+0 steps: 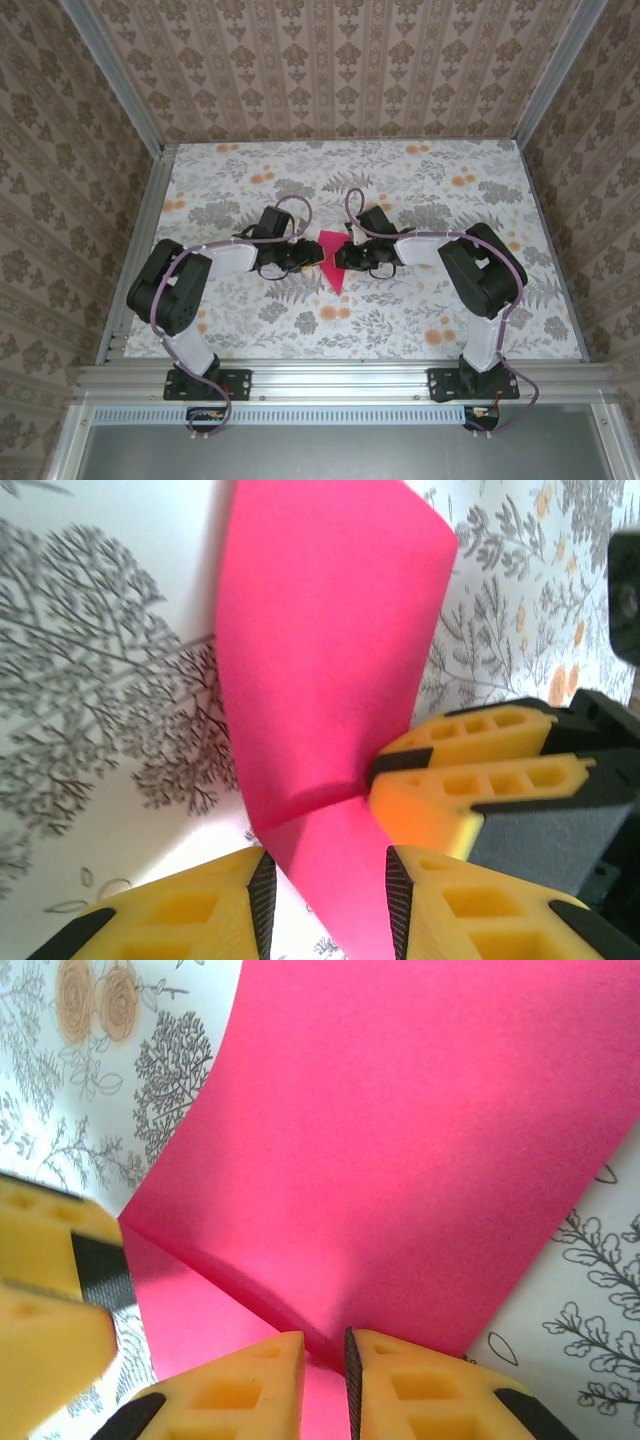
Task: Fold a paper plane with a square sheet of paper (pick it up from the middle)
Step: Rotate the paper at the center of the table.
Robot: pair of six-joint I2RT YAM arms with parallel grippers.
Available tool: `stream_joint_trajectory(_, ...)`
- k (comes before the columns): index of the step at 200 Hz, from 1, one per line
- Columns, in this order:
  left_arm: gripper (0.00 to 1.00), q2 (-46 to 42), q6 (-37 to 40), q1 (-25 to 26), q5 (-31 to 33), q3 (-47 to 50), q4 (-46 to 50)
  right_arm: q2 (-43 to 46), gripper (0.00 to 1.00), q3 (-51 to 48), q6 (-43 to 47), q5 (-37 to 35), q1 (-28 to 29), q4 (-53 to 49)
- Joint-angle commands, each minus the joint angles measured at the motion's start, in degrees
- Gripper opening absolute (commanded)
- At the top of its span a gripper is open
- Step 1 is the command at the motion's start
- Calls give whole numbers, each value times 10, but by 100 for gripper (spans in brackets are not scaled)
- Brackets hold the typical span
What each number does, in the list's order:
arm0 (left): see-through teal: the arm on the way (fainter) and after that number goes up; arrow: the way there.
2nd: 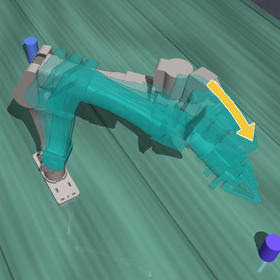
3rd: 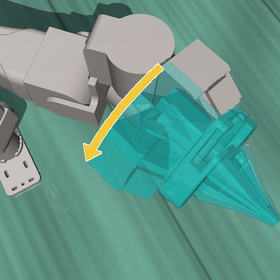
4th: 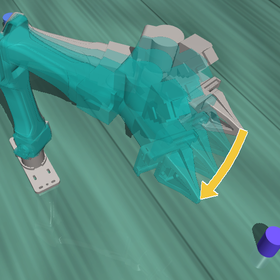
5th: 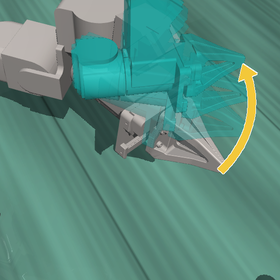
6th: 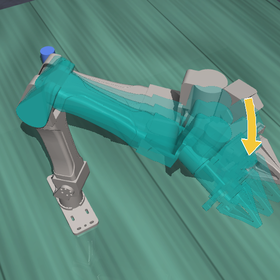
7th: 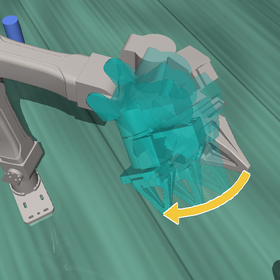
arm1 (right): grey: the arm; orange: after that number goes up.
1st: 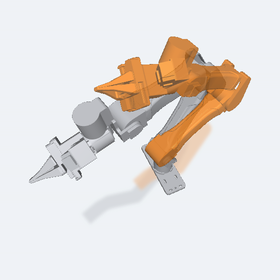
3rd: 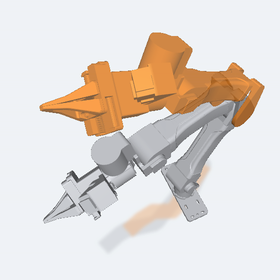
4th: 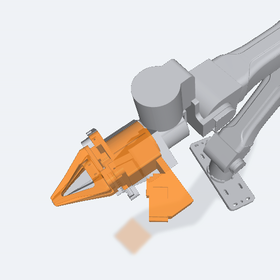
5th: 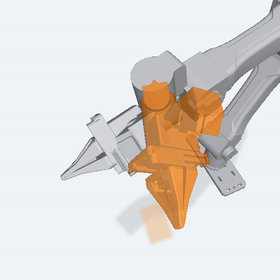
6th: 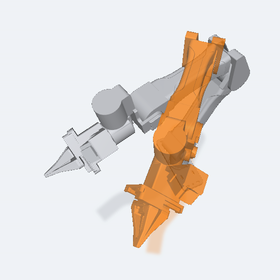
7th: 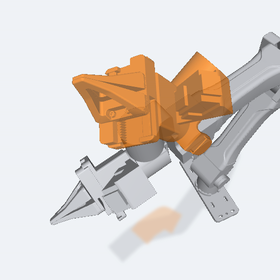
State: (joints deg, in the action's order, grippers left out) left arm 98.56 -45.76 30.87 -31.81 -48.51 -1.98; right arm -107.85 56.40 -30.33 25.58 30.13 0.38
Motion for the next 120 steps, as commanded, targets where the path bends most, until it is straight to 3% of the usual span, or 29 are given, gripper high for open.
stream_joint_trajectory(1, 37, 22, -14, -16, -16, -23, 1, -5, 22, 0, 88, 15, -2, -37)
stream_joint_trajectory(44, 36, 58, -26, -27, -65, -42, -6, -15, 24, 2, 145, 18, -8, -37)
stream_joint_trajectory(120, 34, 70, -47, -27, -71, -48, 20, -16, 25, 9, 157, 31, -21, -18)
